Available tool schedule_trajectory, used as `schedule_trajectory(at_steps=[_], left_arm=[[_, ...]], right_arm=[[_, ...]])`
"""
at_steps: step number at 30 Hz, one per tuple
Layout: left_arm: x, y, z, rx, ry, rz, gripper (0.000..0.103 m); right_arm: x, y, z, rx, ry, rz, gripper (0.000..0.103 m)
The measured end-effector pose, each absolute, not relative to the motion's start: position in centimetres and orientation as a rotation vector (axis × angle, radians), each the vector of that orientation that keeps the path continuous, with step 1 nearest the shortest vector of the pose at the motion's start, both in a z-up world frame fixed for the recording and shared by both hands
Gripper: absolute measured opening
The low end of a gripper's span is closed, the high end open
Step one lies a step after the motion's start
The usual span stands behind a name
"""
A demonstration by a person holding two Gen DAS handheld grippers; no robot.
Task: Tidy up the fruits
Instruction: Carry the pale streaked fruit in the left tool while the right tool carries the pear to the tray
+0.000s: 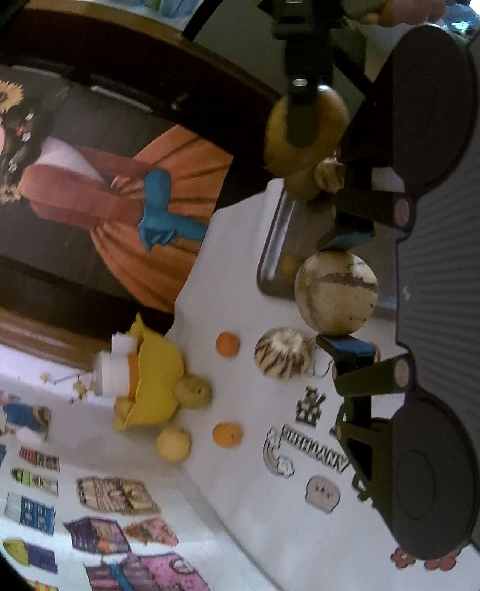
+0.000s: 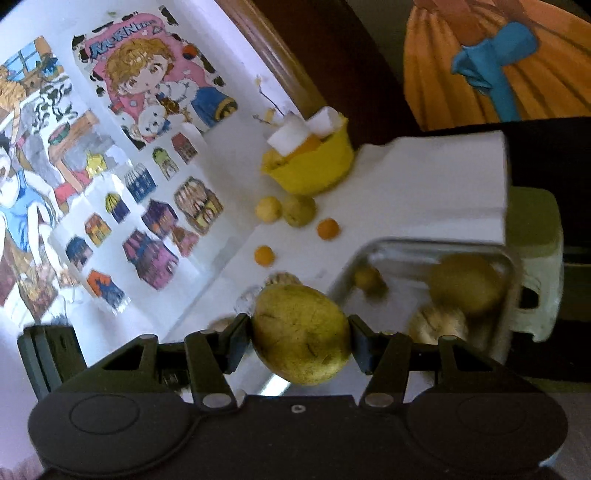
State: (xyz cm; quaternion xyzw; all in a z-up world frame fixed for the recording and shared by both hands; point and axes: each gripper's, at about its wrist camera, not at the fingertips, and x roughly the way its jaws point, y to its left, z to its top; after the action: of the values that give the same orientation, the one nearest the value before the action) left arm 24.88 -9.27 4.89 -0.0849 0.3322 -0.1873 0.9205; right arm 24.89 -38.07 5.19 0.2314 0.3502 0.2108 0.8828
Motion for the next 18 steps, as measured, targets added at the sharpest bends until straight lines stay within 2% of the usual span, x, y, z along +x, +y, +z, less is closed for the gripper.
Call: schedule_trajectory(at_steps=[18], left_arm=[[24.6, -12.4, 1.8, -0.088, 0.733, -0.454, 0.051]], right_arm=[[21.1, -38.9, 0.1, 0.286, 0.699, 0.314, 0.058]])
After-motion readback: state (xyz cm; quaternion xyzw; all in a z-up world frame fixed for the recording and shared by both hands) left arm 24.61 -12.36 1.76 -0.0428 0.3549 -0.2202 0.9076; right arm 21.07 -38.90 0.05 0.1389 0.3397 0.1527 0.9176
